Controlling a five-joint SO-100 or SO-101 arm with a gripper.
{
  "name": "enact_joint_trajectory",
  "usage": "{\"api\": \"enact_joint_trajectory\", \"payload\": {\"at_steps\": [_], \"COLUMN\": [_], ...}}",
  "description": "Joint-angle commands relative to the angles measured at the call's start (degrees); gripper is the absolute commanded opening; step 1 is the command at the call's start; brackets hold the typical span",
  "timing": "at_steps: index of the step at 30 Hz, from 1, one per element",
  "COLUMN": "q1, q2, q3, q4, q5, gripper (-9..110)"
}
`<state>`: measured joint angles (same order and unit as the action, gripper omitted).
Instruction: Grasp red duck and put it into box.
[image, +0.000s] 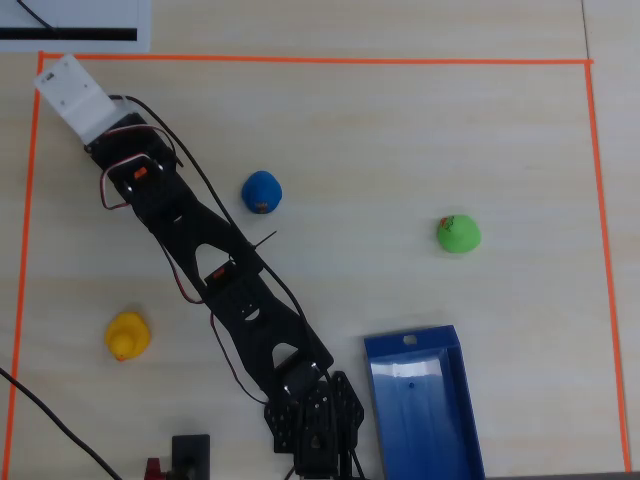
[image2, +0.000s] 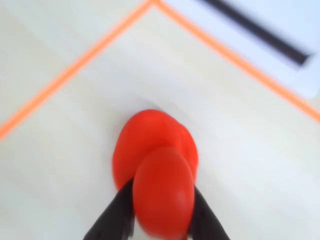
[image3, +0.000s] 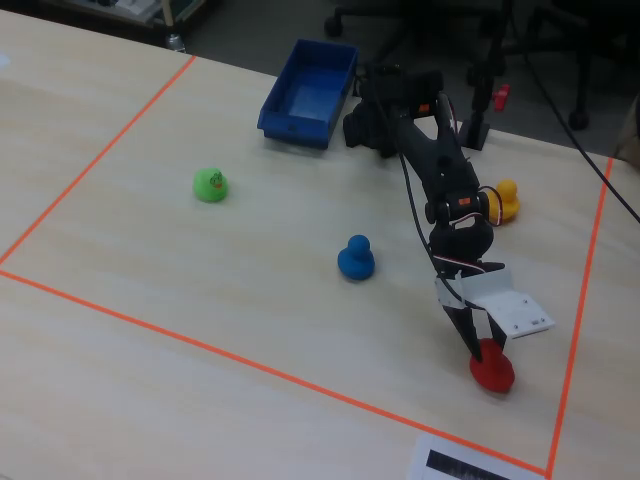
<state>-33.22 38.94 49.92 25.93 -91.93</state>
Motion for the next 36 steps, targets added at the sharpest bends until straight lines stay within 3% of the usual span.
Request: {"api": "enact_joint_trajectory", "payload": {"at_steps": [1, 13, 20, 36], "q1": [1.58, 14.85, 26.10, 77.70], "q2": [2.20, 27.69, 45.26, 65.48], "q3": [-3.43, 3.43, 5.80, 17.49], "q4": [1.93, 21.36, 43.07, 53.61], "q5": [-1.14, 6.06, 8.96, -4.75], "gripper": [0, 0, 0, 0]}}
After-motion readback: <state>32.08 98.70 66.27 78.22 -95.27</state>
